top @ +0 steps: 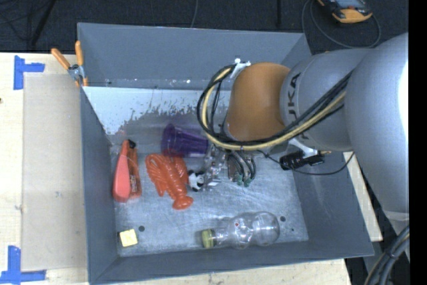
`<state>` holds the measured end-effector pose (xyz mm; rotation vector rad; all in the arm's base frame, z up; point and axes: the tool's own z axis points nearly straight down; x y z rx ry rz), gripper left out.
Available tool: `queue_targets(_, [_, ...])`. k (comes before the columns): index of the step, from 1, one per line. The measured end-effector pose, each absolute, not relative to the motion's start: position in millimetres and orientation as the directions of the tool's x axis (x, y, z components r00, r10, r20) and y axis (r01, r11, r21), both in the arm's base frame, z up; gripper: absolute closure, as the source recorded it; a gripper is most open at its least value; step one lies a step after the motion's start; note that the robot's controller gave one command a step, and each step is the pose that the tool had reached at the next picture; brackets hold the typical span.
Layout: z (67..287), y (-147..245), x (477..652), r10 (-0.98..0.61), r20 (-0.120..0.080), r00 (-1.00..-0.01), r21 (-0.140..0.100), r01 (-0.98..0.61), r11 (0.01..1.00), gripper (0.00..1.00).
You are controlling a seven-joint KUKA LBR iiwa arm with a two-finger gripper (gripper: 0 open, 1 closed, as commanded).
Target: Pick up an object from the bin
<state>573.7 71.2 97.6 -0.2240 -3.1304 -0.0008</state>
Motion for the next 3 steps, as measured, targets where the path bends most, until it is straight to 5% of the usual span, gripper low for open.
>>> queue_targets(3, [142.8, 70.9, 573.7, 0.142, 0.003, -0.99, 0.0, 0.142, 0.99, 1.0])
